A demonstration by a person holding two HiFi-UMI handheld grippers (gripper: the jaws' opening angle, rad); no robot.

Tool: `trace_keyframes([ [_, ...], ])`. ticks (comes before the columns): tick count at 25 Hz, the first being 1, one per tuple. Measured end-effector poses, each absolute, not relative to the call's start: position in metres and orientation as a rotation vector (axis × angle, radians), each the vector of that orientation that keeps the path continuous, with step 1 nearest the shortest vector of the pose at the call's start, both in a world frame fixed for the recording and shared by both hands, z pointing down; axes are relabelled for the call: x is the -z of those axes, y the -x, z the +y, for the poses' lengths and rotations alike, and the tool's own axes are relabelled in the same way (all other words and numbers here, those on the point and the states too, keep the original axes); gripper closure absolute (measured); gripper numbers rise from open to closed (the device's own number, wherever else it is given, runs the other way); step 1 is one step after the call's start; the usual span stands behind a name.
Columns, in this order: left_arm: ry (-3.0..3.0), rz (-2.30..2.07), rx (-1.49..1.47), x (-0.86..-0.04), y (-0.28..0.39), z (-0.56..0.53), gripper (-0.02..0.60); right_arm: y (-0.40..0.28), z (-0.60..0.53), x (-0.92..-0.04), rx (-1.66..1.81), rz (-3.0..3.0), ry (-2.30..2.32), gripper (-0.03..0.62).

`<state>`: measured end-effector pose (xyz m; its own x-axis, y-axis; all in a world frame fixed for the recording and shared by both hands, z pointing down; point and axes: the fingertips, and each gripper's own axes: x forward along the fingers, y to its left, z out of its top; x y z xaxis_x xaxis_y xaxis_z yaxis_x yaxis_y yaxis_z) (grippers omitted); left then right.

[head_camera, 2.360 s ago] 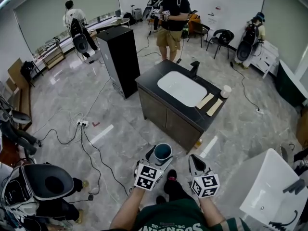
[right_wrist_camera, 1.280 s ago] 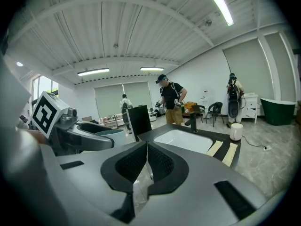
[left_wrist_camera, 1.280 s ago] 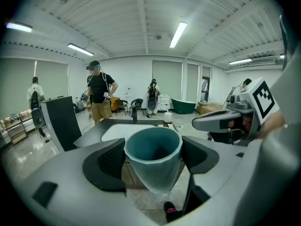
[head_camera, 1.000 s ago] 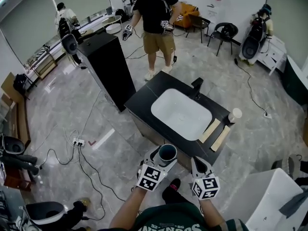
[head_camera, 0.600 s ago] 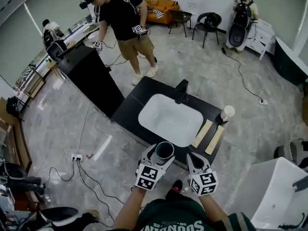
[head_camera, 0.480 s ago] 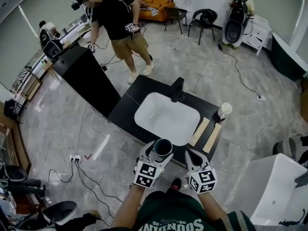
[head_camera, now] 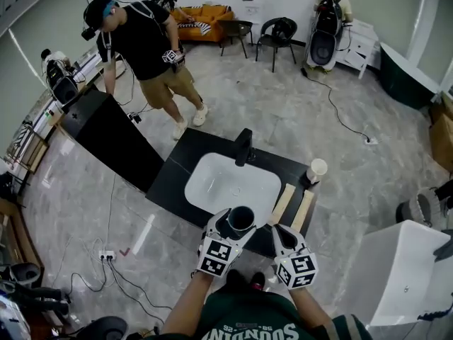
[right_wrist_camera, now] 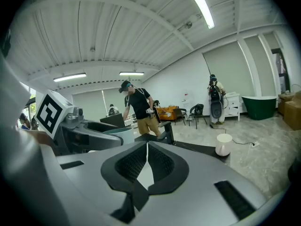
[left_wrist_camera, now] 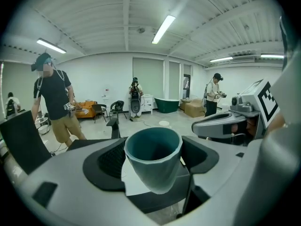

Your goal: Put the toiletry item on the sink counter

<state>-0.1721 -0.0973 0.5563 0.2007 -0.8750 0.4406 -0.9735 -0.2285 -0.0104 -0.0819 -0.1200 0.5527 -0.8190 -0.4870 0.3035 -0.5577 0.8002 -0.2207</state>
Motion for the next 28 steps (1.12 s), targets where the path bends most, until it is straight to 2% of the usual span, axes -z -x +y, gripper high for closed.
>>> trace_keyframes([
  [15,-2.417,-1.565,-0.562,-0.552,0.116,-0.198,0.206,0.022,-0.179,-0.544,-0.438,-2.698,-1.038,0.551],
  [28,-2.588,-1.363,-0.573,-0.563,0.101,-0.312,0.206,0.016,-0.261,-0.551,-0.482,-2.593,-1.313,0.551],
])
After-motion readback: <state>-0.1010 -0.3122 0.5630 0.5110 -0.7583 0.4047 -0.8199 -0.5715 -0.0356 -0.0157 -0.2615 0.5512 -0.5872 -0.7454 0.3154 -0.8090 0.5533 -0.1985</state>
